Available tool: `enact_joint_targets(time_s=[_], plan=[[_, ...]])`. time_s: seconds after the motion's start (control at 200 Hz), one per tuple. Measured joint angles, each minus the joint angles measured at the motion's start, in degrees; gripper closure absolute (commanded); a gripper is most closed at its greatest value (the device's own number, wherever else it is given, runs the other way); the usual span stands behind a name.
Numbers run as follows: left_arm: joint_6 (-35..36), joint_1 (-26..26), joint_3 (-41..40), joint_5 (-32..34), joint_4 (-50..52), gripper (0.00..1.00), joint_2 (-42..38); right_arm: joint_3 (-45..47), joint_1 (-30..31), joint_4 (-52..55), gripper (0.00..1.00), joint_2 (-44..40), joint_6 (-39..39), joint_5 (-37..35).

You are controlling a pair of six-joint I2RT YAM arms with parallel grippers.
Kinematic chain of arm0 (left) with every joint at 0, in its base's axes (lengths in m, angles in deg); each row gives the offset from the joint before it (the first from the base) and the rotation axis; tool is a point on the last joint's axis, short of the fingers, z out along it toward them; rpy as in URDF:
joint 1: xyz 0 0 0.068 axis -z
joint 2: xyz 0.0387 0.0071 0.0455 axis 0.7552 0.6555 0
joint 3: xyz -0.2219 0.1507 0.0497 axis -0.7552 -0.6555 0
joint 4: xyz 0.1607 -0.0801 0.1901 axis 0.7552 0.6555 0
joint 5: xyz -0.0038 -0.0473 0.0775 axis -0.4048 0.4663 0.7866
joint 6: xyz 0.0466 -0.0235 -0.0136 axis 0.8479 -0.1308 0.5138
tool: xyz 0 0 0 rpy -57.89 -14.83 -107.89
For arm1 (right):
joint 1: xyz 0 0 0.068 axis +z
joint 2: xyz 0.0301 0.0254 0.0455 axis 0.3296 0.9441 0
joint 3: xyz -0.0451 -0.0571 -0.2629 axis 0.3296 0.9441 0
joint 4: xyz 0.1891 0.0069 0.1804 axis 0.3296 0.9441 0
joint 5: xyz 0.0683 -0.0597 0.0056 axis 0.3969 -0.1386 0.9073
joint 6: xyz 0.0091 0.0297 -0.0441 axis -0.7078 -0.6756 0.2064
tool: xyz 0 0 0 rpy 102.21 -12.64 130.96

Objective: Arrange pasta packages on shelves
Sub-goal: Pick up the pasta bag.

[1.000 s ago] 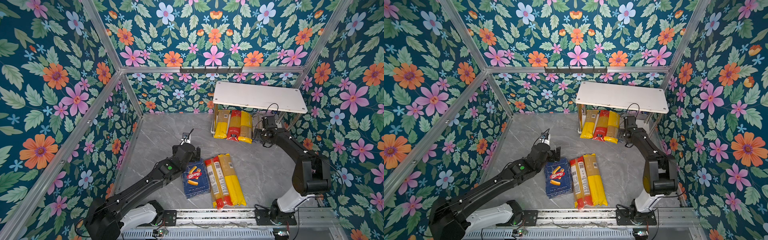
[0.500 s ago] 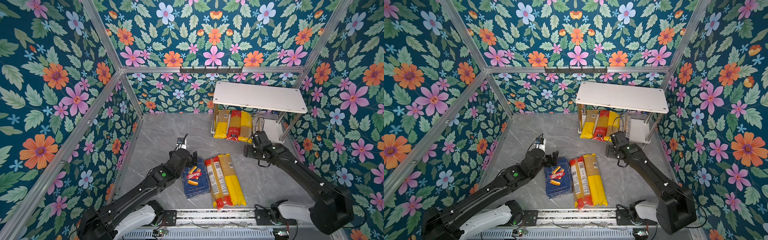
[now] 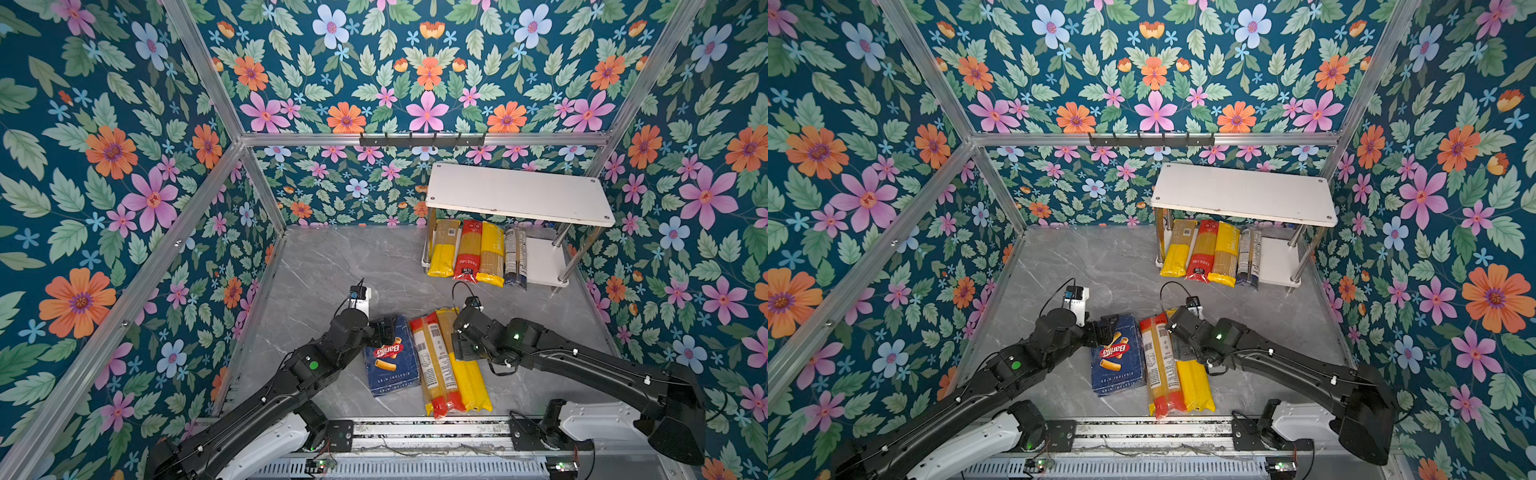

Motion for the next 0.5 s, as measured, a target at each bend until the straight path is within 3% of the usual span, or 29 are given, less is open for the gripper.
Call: enact_joint_targets(time_s=[0.24,0.5], plan=[[0.6,0.0,1.3,-7.3,1.0,0.0,-3.8,-0.2,8.1,0.1,0.14,4.2,-5.1,-0.8],[1.5,0.1,5.1,-10.8,4.7,0.0,-4.3,0.9,13.7,-1.7,0.14,7.1,-9.5,-0.5]])
